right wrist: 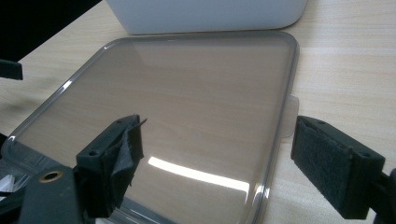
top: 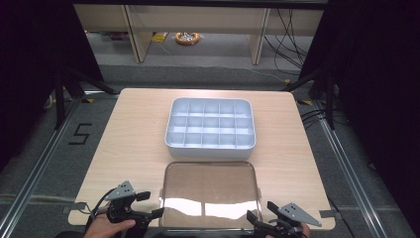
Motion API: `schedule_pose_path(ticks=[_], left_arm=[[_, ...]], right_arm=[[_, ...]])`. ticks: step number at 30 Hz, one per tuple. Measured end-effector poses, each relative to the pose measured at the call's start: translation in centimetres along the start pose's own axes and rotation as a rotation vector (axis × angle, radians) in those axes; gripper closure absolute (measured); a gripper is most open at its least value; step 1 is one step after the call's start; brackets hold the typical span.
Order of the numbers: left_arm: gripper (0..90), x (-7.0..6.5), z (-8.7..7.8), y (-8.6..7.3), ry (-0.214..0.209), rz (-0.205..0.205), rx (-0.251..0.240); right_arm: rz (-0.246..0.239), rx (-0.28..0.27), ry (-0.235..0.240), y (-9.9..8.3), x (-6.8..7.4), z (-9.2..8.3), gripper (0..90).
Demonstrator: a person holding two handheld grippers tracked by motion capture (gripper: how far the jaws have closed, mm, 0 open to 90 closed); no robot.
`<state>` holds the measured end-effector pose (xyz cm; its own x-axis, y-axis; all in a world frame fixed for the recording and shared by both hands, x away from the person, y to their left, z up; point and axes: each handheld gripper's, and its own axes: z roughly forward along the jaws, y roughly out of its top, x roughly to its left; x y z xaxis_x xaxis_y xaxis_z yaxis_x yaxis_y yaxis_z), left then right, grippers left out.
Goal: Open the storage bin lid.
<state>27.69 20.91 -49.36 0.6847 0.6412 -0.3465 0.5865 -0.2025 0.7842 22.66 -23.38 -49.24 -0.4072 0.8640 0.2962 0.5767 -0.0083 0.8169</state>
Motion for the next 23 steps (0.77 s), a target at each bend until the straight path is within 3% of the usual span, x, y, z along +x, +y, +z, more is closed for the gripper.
schedule_pose_path(ticks=[1,3,8,9,10,12,16,17,18,19,23], left_arm=[[14.7,-0.02,-0.04,-0.06,0.0,0.006,-0.002],[14.7,-0.14,-0.16,-0.11,0.006,0.004,0.005],[14.7,-0.19,-0.22,-0.25,-0.001,0.005,0.016],[14.8,-0.2,-0.22,-0.28,0.0,0.0,0.018],[14.8,-0.22,-0.18,-0.32,0.003,-0.003,0.016],[14.9,-0.21,-0.14,-0.33,0.002,-0.008,0.017],[14.9,-0.19,-0.15,-0.33,0.0,-0.011,0.021],[14.9,-0.21,-0.12,-0.35,0.003,-0.013,0.021],[15.0,-0.18,-0.14,-0.36,0.005,-0.011,0.025],[15.0,-0.17,-0.12,-0.38,0.004,-0.01,0.028],[15.1,-0.08,0.0,-0.47,-0.011,-0.026,0.029]], right_arm=[[-0.008,0.017,-0.019,0.0,0.01,-0.17,17.7],[-0.008,0.017,-0.013,-0.11,0.07,-0.29,17.6],[0.062,0.022,-0.001,-0.31,0.48,-0.4,17.6],[0.066,0.033,-0.016,-0.31,0.51,-0.51,17.7],[0.005,0.014,-0.028,-0.3,0.04,-0.36,17.8],[-0.003,0.019,-0.023,-0.35,-0.09,-0.23,18.0],[0.007,0.014,-0.023,-0.34,-0.12,-0.28,18.2],[0.014,0.036,-0.027,-0.27,-0.13,-0.43,18.2],[0.043,0.031,-0.011,-0.34,-0.06,-0.32,18.3],[0.042,0.039,-0.001,-0.34,-0.18,-0.27,18.3],[0.036,0.049,-0.032,-0.38,-0.37,-0.31,18.4]])
